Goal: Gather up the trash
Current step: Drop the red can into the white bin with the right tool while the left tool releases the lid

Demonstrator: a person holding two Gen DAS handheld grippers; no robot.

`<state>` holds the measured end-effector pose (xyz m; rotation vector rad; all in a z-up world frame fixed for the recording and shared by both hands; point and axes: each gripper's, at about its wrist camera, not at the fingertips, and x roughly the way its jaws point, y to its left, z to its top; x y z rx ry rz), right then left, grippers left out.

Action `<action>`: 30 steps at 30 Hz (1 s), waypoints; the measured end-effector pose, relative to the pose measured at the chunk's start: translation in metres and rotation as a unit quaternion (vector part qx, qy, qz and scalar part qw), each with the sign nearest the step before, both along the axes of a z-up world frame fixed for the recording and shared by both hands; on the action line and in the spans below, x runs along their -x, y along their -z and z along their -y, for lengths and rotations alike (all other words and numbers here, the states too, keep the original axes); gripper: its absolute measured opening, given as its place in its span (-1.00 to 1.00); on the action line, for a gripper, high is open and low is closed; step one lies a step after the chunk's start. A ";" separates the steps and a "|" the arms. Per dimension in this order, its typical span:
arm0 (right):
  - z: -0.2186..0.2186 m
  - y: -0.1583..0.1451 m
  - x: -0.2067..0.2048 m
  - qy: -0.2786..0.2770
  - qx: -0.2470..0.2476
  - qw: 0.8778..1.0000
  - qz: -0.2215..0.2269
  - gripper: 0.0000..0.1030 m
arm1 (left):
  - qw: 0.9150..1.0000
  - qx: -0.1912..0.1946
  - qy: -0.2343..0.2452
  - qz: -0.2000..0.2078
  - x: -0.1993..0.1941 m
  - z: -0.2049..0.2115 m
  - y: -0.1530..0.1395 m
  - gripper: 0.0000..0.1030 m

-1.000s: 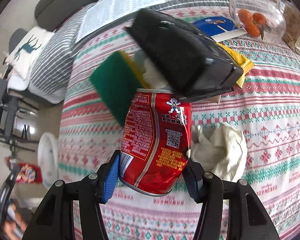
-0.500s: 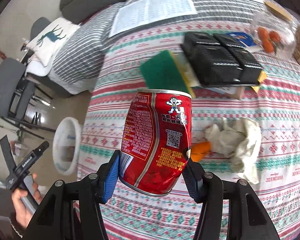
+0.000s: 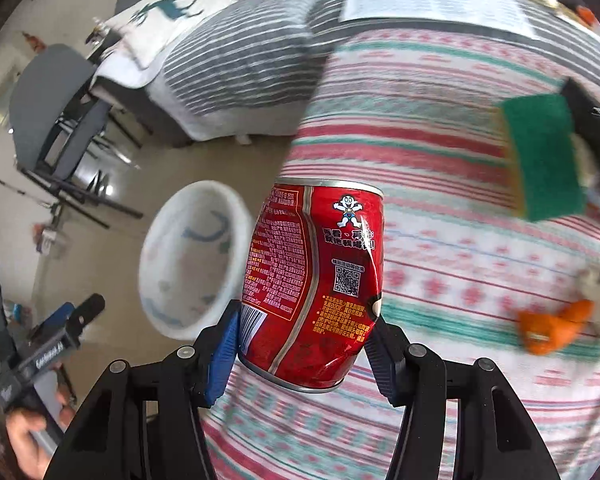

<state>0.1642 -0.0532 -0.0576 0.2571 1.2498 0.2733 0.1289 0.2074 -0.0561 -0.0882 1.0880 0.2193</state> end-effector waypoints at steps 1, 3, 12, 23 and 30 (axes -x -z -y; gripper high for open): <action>-0.007 0.003 -0.004 -0.003 -0.004 1.000 -0.001 0.14 | 1.000 -0.003 0.001 0.000 0.000 -0.001 0.000 0.93; -0.025 0.011 -0.010 -0.010 -0.015 1.000 -0.003 0.14 | 1.000 -0.012 -0.001 -0.003 0.001 -0.005 0.002 0.93; -0.064 0.029 -0.029 -0.021 -0.036 0.999 -0.003 0.15 | 1.000 -0.004 -0.022 -0.015 0.004 -0.032 0.010 0.93; -0.065 0.024 -0.036 -0.014 -0.072 0.997 0.009 0.33 | 1.000 -0.003 -0.021 -0.018 0.007 -0.028 0.011 0.93; -0.030 -0.003 -0.015 -0.005 -0.018 0.999 0.030 0.43 | 1.000 -0.007 0.003 -0.018 0.004 -0.004 0.006 0.93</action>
